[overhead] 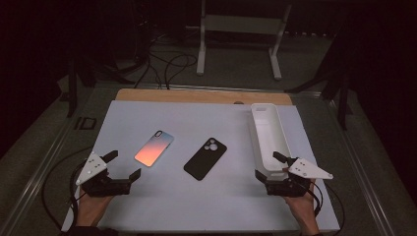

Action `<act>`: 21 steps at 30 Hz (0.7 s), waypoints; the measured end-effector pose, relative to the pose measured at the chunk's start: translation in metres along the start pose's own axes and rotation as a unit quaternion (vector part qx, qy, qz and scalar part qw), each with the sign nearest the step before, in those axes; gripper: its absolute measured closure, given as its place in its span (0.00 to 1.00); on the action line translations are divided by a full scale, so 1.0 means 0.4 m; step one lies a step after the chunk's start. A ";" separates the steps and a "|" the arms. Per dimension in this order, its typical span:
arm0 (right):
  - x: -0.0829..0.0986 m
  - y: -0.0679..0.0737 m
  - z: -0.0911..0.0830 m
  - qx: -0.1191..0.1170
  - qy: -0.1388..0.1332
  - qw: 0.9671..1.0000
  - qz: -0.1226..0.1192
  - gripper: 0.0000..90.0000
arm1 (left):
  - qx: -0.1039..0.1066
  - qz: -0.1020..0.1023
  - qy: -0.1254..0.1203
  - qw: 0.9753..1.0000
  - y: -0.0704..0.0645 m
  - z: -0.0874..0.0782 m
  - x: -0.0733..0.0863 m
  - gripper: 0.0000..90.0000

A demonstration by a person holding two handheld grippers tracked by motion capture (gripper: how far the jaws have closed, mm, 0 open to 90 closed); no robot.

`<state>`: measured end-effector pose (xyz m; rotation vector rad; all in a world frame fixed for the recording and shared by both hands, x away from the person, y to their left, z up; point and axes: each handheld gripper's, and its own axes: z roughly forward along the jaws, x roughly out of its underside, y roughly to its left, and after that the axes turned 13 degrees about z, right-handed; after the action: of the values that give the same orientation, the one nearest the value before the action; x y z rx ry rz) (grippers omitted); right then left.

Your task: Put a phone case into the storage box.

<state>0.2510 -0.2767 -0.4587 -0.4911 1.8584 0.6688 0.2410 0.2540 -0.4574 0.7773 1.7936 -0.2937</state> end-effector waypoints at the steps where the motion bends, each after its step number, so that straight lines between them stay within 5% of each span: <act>1: 0.000 0.000 0.000 0.000 0.000 1.000 0.000 0.09 | 0.000 0.000 0.000 1.000 0.000 0.000 0.000 0.00; 21: -0.002 -0.004 -0.005 -0.002 -0.017 1.000 0.010 0.09 | -0.003 -0.010 0.006 1.000 0.001 0.005 0.002 0.00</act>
<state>0.2509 -0.2790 -0.4576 -0.4623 1.8313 0.6910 0.2427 0.2535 -0.4588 0.7598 1.8142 -0.2976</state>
